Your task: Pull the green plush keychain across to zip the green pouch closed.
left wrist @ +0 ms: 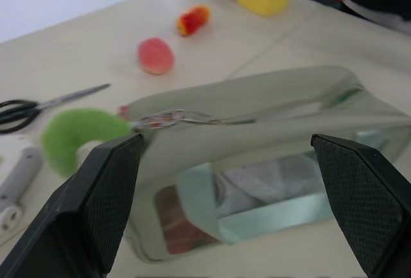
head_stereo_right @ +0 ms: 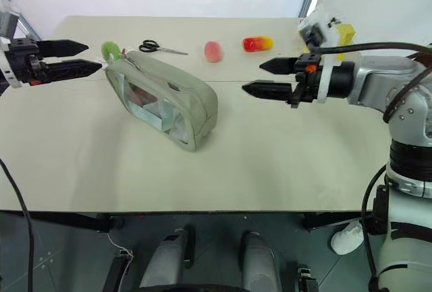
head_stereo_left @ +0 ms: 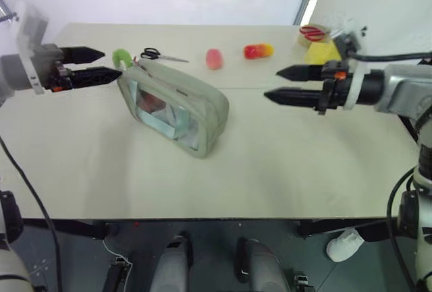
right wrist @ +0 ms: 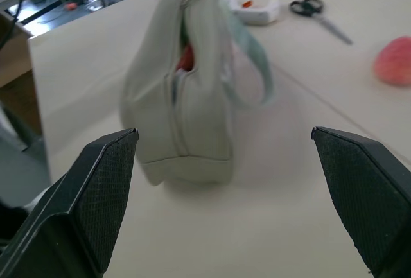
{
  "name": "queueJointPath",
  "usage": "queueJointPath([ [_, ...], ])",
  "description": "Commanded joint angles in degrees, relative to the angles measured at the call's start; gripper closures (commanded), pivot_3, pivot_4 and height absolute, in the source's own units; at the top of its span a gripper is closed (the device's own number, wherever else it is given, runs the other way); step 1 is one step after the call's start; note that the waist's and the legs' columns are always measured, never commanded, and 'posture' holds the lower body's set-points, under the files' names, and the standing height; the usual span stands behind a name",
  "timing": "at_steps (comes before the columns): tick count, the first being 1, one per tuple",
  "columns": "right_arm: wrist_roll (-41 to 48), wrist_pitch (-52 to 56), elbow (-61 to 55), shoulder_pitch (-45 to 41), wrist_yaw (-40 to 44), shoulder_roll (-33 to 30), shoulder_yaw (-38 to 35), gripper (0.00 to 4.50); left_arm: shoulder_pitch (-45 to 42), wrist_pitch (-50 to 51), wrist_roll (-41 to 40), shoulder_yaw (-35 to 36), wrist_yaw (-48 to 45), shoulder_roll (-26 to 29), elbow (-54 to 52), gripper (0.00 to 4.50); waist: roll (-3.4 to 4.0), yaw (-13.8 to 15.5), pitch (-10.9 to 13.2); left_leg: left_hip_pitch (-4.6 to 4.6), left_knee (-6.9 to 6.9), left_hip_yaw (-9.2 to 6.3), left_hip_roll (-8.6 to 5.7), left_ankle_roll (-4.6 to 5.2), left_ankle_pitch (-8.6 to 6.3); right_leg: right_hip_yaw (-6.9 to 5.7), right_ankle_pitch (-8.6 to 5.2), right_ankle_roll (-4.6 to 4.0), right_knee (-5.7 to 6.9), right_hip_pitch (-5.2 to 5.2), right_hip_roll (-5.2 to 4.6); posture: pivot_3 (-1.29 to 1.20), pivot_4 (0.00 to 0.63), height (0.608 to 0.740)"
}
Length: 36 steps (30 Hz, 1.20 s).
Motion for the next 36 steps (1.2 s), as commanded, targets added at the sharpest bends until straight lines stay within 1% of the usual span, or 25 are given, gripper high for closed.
queueJointPath([
  [1,1.6,1.1,-1.8,-3.7,-2.2,1.3,-0.5,0.00,-1.9,-1.6,1.2,-0.1,0.3,0.0,0.4,0.03,0.01,0.0,0.0,0.00,0.00,0.00,0.01,0.02,0.02,0.00,0.00,0.00,0.06,-0.02,0.02,0.00,0.150,0.740],
  [4,0.7,0.3,-2.8,-3.9,-1.8,0.7,1.0,0.00,-3.2,-2.3,1.7,-0.3,0.4,-0.7,1.3,0.03,0.01,0.0,0.0,0.05,0.05,-0.02,0.04,0.04,0.04,0.00,-0.01,0.03,0.22,-0.03,0.06,0.00,0.150,0.740],
  [7,0.4,0.4,-3.1,-4.2,-3.1,1.3,1.5,0.00,-2.7,-3.5,2.5,-0.8,0.1,-0.9,0.5,0.03,0.01,0.1,0.0,0.03,0.20,0.01,0.02,0.03,0.03,0.02,-0.03,0.07,0.17,0.04,0.04,0.00,0.150,0.740],
  [14,1.9,1.3,-3.8,-6.0,-3.4,1.7,1.2,0.00,-2.4,-3.2,2.3,-0.3,-0.9,-0.2,-0.2,0.03,0.00,0.1,0.0,0.02,0.24,0.02,0.03,0.04,0.04,0.03,-0.03,0.07,0.22,0.02,0.04,0.00,0.150,0.740],
  [17,2.4,2.4,-4.4,-6.8,-4.7,2.8,1.4,0.00,-2.5,-2.8,2.1,-0.1,-0.8,-0.6,-0.1,0.03,0.00,0.1,0.0,0.03,0.24,0.02,0.03,0.05,0.04,0.03,-0.02,0.06,0.23,0.03,0.04,0.00,0.150,0.740],
  [23,4.9,5.8,-5.8,-7.8,-7.7,6.2,0.8,0.00,-2.7,-1.6,1.1,1.1,-0.2,-0.8,-0.2,0.03,0.00,0.1,0.0,0.07,0.25,0.01,0.03,0.06,0.05,0.03,0.02,0.02,0.37,0.02,0.04,0.00,0.150,0.740],
  [25,5.0,6.1,-6.1,-8.2,-9.3,7.9,1.1,0.00,-1.2,-1.2,0.7,0.7,-1.0,-0.5,-1.7,0.03,0.00,0.1,0.0,0.11,0.26,0.01,0.03,0.06,0.05,0.03,0.01,0.02,0.40,0.04,0.04,0.00,0.150,0.740],
  [27,5.7,6.5,-6.1,-9.4,-10.8,10.2,1.3,0.00,-0.5,0.0,-0.1,0.6,-2.2,-0.1,-3.1,0.03,0.00,0.0,0.0,0.16,0.28,0.01,0.03,0.06,0.05,0.05,0.01,0.02,0.41,0.09,0.04,0.00,0.150,0.740],
  [30,7.4,6.6,-7.7,-10.1,-12.2,14.9,2.7,0.00,-1.9,4.3,-2.9,1.6,-2.5,-0.2,-4.4,0.03,0.00,0.0,0.0,0.19,0.30,0.00,0.04,0.06,0.06,0.05,0.01,0.01,0.54,0.06,0.04,0.00,0.150,0.740],
  [33,5.4,4.5,-8.7,-9.5,-14.1,19.1,6.3,0.00,-0.6,4.5,-3.7,0.8,-3.9,0.4,-7.7,0.03,-0.01,0.0,0.0,0.33,0.35,-0.01,0.04,0.06,0.06,0.07,-0.08,0.12,0.90,0.06,0.04,0.00,0.150,0.740],
  [36,0.7,-0.2,-9.8,-7.6,-13.9,20.8,12.8,0.00,-0.6,4.5,-3.4,0.8,-2.8,-0.1,-7.8,0.03,-0.01,0.0,0.0,0.41,0.35,-0.03,0.05,0.06,0.06,0.08,-0.09,0.10,1.04,0.06,0.04,0.00,0.150,0.740],
])
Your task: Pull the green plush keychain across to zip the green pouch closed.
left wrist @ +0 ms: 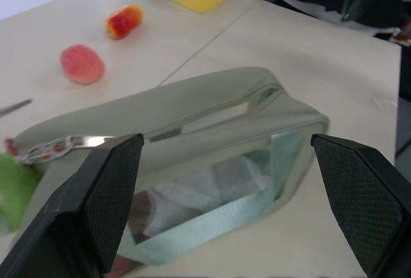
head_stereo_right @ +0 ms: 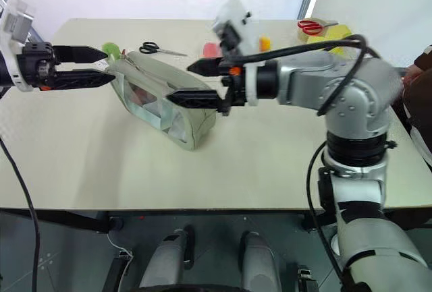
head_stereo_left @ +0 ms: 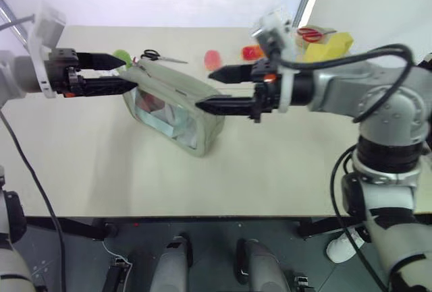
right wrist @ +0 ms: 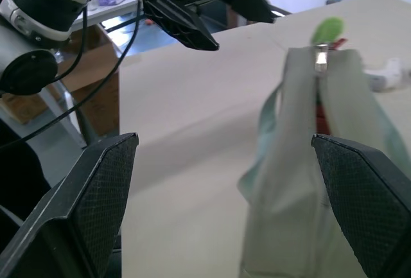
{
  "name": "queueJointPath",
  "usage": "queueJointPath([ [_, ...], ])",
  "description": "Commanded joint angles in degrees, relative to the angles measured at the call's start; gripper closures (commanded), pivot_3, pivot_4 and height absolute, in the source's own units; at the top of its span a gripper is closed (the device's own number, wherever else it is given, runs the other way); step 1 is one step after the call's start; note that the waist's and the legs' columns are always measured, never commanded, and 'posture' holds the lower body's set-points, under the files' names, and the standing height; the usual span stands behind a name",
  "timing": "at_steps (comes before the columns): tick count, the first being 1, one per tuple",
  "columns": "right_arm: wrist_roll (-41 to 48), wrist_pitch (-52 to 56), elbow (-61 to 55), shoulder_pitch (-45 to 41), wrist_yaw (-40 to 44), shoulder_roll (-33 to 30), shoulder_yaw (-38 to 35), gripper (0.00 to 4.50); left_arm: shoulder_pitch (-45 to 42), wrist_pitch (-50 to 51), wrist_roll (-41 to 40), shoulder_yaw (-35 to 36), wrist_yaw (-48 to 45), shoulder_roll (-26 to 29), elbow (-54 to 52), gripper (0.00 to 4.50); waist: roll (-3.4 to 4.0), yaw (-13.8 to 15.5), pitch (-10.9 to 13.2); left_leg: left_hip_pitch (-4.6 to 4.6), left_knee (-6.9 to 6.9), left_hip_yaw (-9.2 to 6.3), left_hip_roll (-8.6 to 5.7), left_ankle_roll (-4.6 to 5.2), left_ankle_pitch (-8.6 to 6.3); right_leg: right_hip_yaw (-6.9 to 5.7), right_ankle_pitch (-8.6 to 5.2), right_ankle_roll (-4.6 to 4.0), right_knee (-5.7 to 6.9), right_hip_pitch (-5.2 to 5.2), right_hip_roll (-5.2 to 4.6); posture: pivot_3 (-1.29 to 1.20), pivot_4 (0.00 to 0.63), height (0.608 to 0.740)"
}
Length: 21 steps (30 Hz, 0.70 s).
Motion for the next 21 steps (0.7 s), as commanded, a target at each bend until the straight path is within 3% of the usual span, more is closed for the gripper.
queueJointPath([
  [1,-6.7,-7.1,-2.6,2.0,0.3,0.4,7.8,0.00,-0.9,-0.4,-0.3,1.6,0.7,1.1,-0.8,0.03,0.00,0.0,0.0,0.02,0.00,0.00,0.00,0.00,0.00,0.00,0.00,-0.01,0.01,0.01,0.00,0.00,0.150,0.740],
  [5,-20.8,-20.0,-0.6,5.1,2.4,-2.8,20.5,0.00,-0.4,0.6,-1.4,2.8,1.2,1.5,-1.9,0.03,0.00,0.0,0.0,0.02,0.07,0.01,0.00,-0.01,0.00,0.00,-0.04,0.00,-0.03,0.04,-0.01,0.00,0.150,0.740],
  [9,-27.7,-27.9,2.7,5.9,4.8,-3.2,24.1,1.95,1.0,0.8,-1.9,3.4,1.8,1.9,-2.9,0.00,-0.01,-0.1,0.0,0.02,0.12,0.02,0.00,-0.10,-0.06,0.04,-0.05,0.01,-0.07,0.04,-0.01,0.00,0.150,0.740],
  [14,-30.6,-31.4,3.2,5.5,9.1,-5.1,22.2,4.47,2.6,0.9,-2.3,4.5,2.4,2.6,-3.6,0.00,-0.01,0.0,0.0,0.03,0.09,0.02,0.00,-0.04,0.01,0.04,-0.04,0.02,-0.01,0.01,0.01,0.00,0.150,0.740],
  [21,-43.4,-49.4,15.8,1.1,14.4,-14.6,20.9,4.47,3.1,0.6,-2.5,4.8,2.9,2.5,-3.9,0.00,-0.01,0.2,0.0,0.00,0.14,0.09,-0.01,-0.18,-0.04,0.04,-0.09,0.08,-0.16,0.06,-0.02,0.00,0.150,0.740],
])
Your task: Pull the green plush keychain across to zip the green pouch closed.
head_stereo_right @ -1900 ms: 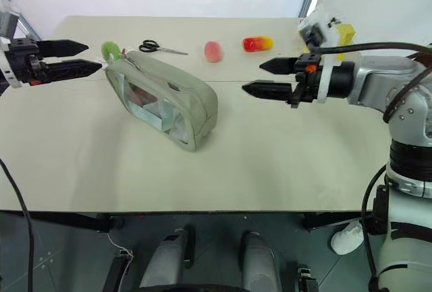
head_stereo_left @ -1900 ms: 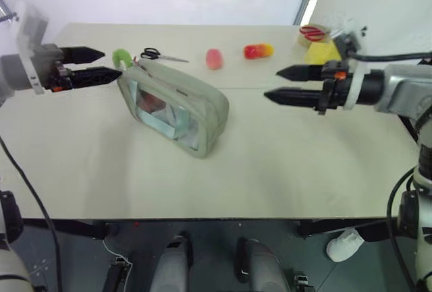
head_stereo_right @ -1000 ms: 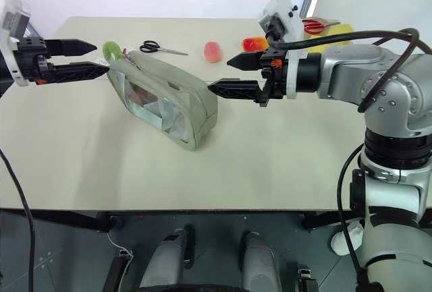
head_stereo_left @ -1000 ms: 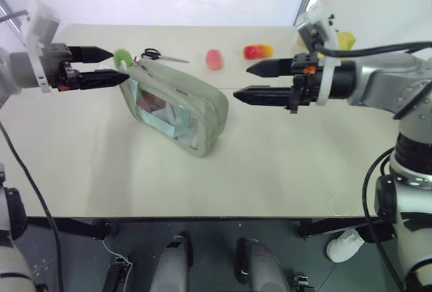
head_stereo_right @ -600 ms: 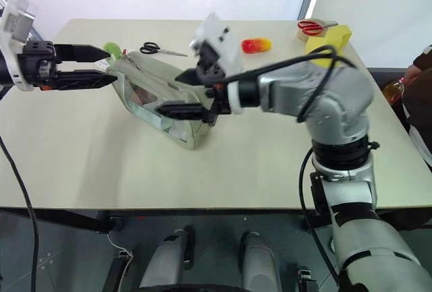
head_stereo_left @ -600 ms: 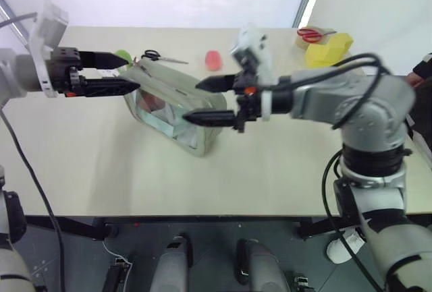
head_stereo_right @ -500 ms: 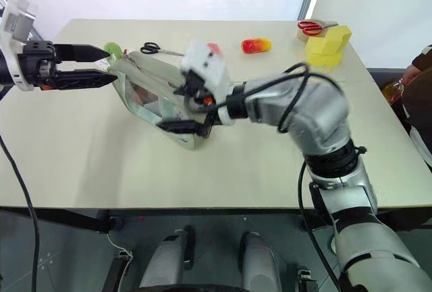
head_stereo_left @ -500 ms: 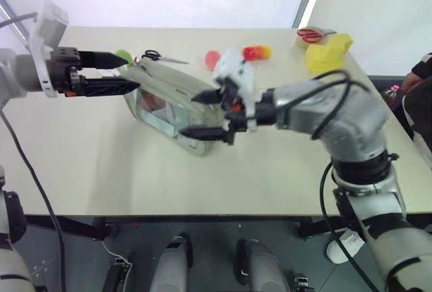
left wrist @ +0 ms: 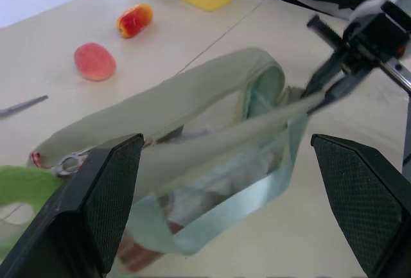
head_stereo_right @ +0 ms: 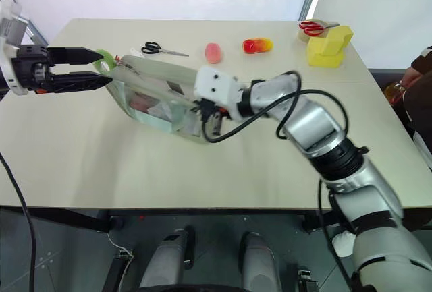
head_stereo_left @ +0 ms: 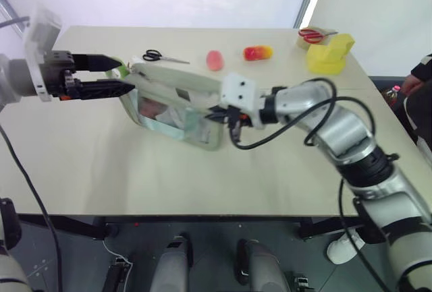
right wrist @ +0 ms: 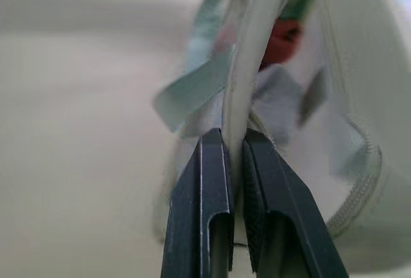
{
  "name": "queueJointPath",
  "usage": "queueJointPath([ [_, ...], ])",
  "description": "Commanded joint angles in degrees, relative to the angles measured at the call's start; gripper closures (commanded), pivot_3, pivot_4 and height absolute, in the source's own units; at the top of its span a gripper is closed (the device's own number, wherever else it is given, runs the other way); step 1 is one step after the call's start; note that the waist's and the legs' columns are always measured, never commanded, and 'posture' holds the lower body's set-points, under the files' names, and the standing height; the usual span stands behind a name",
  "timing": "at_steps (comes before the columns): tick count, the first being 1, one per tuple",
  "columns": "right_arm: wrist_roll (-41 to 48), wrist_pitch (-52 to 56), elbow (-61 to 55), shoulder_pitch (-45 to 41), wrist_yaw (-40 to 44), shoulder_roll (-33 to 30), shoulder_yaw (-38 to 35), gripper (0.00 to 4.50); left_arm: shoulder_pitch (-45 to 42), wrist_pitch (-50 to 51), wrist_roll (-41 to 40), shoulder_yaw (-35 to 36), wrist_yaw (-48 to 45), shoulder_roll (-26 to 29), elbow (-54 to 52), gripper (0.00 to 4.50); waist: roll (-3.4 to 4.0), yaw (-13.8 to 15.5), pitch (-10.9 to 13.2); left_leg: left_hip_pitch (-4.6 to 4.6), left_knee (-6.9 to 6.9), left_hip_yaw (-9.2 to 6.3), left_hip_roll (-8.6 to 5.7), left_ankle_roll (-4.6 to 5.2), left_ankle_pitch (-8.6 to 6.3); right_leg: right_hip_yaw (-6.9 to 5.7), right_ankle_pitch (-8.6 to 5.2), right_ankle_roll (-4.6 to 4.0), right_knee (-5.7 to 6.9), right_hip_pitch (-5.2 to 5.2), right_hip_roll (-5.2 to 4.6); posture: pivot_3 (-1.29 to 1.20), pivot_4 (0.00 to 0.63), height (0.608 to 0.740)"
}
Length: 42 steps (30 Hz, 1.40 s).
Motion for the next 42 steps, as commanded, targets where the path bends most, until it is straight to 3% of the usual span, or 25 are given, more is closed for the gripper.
queueJointPath([
  [1,-5.7,-9.2,7.6,-2.8,1.7,-2.2,-3.4,4.47,-0.3,-0.1,-1.0,2.1,0.3,1.2,-1.3,0.00,0.00,-0.1,0.0,0.00,0.00,0.00,0.00,-0.01,-0.01,0.00,0.00,0.00,-0.01,0.00,0.00,0.00,0.150,0.740],
  [7,-9.0,-20.9,23.0,-2.4,3.8,0.2,-5.0,4.47,-0.9,-0.7,-1.0,1.0,1.1,0.2,-1.2,0.00,-0.01,-0.4,0.0,0.04,-0.08,0.01,0.01,0.09,0.09,0.02,0.02,0.01,0.08,-0.04,0.01,0.00,0.150,0.740],
  [10,-7.6,-20.1,22.2,-1.4,7.8,0.5,-6.1,3.40,-1.3,-0.5,-1.1,0.9,1.0,0.3,-1.0,0.00,-0.01,-0.5,0.0,0.04,-0.09,0.00,0.01,0.08,0.11,0.03,0.05,-0.02,0.14,-0.04,0.02,0.00,0.150,0.740],
  [13,-5.8,-15.1,19.8,-2.7,10.4,-0.7,-9.1,1.97,-0.8,-0.6,-0.8,1.2,1.2,0.8,-1.1,0.00,0.01,-0.5,0.0,0.05,-0.09,0.00,0.01,0.08,0.12,0.03,0.05,-0.02,0.17,-0.04,0.02,0.00,0.150,0.740],
  [17,-2.7,-9.2,20.6,-10.0,13.3,-1.3,-13.5,1.97,0.4,-0.1,-1.4,2.5,1.6,1.4,-1.7,0.00,0.11,-0.4,0.1,0.05,-0.07,0.01,0.00,0.07,0.12,0.06,0.04,-0.03,0.19,-0.05,0.02,0.00,0.150,0.740],
  [20,-1.7,-6.8,23.5,-14.2,11.7,3.9,-14.4,1.97,0.3,-0.2,-1.6,2.5,2.2,0.9,-1.6,0.00,0.12,-0.7,0.1,0.08,-0.08,0.02,0.02,0.04,0.11,0.09,0.04,-0.03,0.20,-0.08,0.04,0.00,0.150,0.740],
  [25,-5.8,-11.2,28.2,-13.5,12.1,9.8,-10.9,1.97,-0.2,-0.4,-1.7,1.7,2.5,0.0,-2.5,0.00,0.05,-0.7,0.0,0.26,-0.18,0.02,0.05,0.01,0.09,0.12,0.05,-0.04,0.20,0.02,0.10,0.00,0.150,0.740],
  [38,-8.2,-11.1,28.2,-11.3,16.2,9.5,-9.7,1.97,3.2,2.0,-3.6,4.9,4.7,0.9,-5.9,0.00,0.05,-0.8,0.0,0.17,-0.13,0.07,0.04,0.03,0.14,0.14,0.08,-0.05,0.34,-0.08,0.07,0.00,0.150,0.740],
  [42,-8.7,-11.6,29.2,-10.7,16.6,8.8,-9.6,3.85,3.5,1.8,-4.0,5.0,5.1,1.0,-6.0,0.00,0.05,-0.6,0.0,0.18,-0.11,0.08,0.03,0.01,0.15,0.15,0.08,-0.06,0.34,-0.07,0.07,0.00,0.150,0.740],
])
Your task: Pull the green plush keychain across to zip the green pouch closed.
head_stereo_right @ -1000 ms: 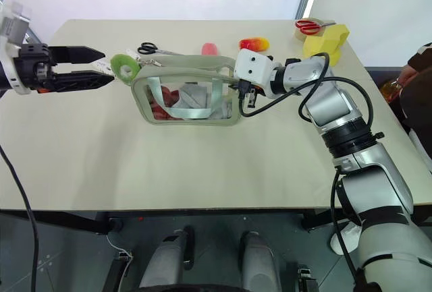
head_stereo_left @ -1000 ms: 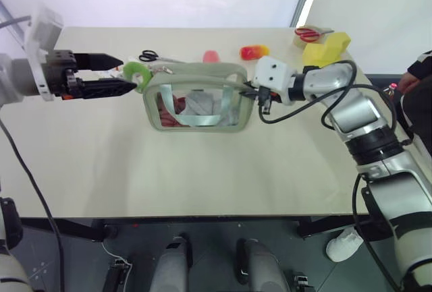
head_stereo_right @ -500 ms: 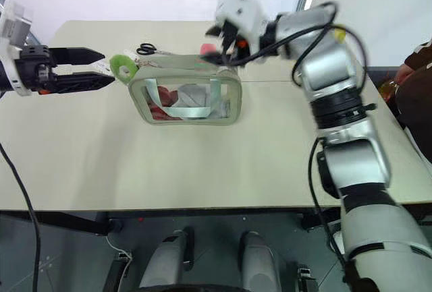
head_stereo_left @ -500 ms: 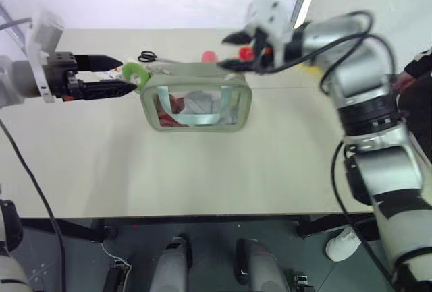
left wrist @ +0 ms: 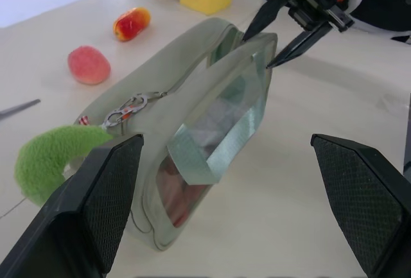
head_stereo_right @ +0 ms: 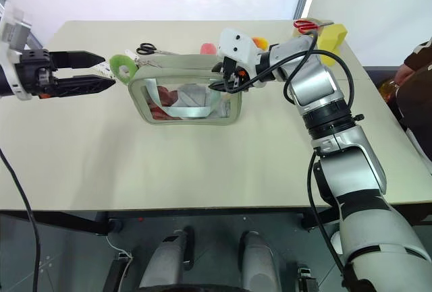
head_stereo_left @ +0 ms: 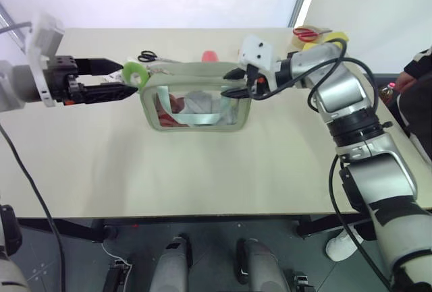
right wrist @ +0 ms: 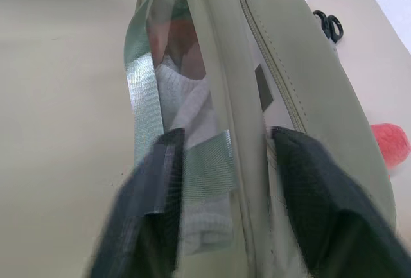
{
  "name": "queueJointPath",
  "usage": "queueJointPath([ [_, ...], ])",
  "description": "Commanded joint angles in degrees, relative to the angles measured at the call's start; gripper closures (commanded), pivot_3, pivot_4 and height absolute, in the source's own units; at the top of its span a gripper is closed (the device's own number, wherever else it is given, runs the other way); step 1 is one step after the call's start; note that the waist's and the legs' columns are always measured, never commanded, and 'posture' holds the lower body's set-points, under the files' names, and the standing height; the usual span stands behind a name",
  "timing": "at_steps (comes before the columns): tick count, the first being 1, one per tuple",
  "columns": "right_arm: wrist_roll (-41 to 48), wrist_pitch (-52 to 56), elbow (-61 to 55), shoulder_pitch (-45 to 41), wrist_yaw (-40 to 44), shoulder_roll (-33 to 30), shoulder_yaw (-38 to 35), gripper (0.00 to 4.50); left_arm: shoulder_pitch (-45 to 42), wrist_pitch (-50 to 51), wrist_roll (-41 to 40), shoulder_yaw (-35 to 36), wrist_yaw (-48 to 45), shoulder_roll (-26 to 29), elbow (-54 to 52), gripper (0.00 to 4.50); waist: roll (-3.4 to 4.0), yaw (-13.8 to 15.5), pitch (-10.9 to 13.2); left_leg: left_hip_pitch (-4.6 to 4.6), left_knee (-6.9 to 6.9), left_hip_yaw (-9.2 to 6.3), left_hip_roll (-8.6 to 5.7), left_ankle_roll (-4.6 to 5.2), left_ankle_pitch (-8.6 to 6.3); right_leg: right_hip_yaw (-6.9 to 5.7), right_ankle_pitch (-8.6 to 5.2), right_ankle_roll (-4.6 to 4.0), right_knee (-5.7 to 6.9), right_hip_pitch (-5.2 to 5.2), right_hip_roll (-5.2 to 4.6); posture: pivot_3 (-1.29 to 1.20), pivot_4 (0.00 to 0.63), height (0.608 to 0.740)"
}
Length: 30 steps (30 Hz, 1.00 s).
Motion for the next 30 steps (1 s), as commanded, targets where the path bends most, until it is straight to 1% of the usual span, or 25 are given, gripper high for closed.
queueJointPath([
  [1,-0.6,-1.1,-0.5,-0.4,0.4,-0.8,-1.4,4.41,-0.2,-0.5,-0.7,2.1,0.4,1.4,-1.3,0.00,0.00,0.0,0.0,0.00,0.00,0.00,0.00,0.00,0.00,0.01,0.00,-0.01,-0.01,0.00,0.00,0.00,0.150,0.740],
  [4,-0.5,-1.1,-0.3,-0.4,0.3,-0.4,-1.8,4.47,-0.4,-0.7,-0.6,2.2,0.5,1.3,-0.8,0.00,0.00,0.1,0.0,0.00,0.00,0.00,0.00,0.00,0.00,0.01,0.01,-0.02,-0.02,0.01,0.00,0.00,0.150,0.740],
  [7,0.1,-0.6,-2.4,-0.5,0.1,0.5,-2.1,4.47,-3.2,-0.7,-0.7,3.5,1.5,1.3,3.0,0.00,0.00,0.1,0.0,0.00,0.00,0.00,0.00,-0.01,0.01,0.01,0.02,-0.02,-0.01,0.01,0.00,0.00,0.150,0.740],
  [10,1.3,1.6,-6.2,0.0,-0.3,1.1,-2.9,4.47,-7.3,-2.1,0.8,5.1,3.7,1.5,12.5,0.00,0.00,0.1,0.0,0.00,0.00,0.00,0.00,0.00,0.01,0.01,0.01,0.01,0.01,0.00,0.01,0.00,0.150,0.740],
  [13,1.8,3.2,-10.3,1.7,0.5,0.5,-2.8,4.47,-9.7,-5.6,3.4,4.9,5.7,0.7,20.7,0.00,0.00,0.0,0.0,0.02,0.00,0.00,0.00,0.01,0.02,0.01,0.04,0.08,0.03,0.00,0.01,0.00,0.150,0.740],
  [18,1.2,4.2,-14.2,6.2,0.1,0.1,-2.0,4.47,-9.2,-11.4,6.7,3.2,9.9,-5.8,24.3,0.00,-0.06,0.5,0.0,0.02,0.02,0.00,-0.01,-0.01,0.03,0.01,0.09,0.17,0.06,0.05,0.01,0.00,0.150,0.740],
  [20,1.1,4.7,-14.6,6.7,0.0,0.1,-2.0,4.47,-9.6,-12.3,7.2,3.4,12.0,-8.8,25.4,0.00,-0.07,0.4,0.0,0.01,0.14,0.01,-0.01,-0.02,0.03,0.01,0.08,0.11,0.05,0.11,0.01,0.00,0.150,0.740],
  [22,1.1,5.2,-15.0,6.7,-0.3,0.1,-2.1,4.47,-9.1,-12.5,7.5,2.9,12.2,-10.9,25.4,0.00,-0.07,0.3,0.0,-0.01,0.24,0.00,0.00,0.01,0.05,0.01,0.07,0.08,0.04,0.13,0.01,0.00,0.150,0.740],
  [25,1.2,5.9,-15.4,6.5,-0.6,0.2,-2.2,4.47,-8.1,-14.6,9.5,1.2,12.3,-12.9,25.4,0.00,-0.07,0.1,0.0,0.00,0.27,0.00,0.00,0.02,0.05,0.01,0.08,0.07,0.09,0.12,0.01,0.00,0.150,0.740],
  [28,1.3,6.4,-15.8,6.4,-0.8,0.3,-2.3,4.47,-8.7,-17.4,11.6,0.6,14.2,-14.5,28.4,0.00,-0.07,0.3,0.0,0.01,0.27,0.00,0.00,0.02,0.05,0.01,0.10,0.07,0.13,0.11,0.01,0.00,0.150,0.740],
  [30,1.4,6.8,-16.1,6.5,-1.0,0.4,-2.3,4.47,-8.6,-18.7,12.7,0.0,13.4,-14.7,29.8,0.00,-0.07,0.3,0.0,0.01,0.27,0.00,0.00,0.02,0.06,0.01,0.13,0.13,0.13,0.12,0.01,0.00,0.150,0.740],
])
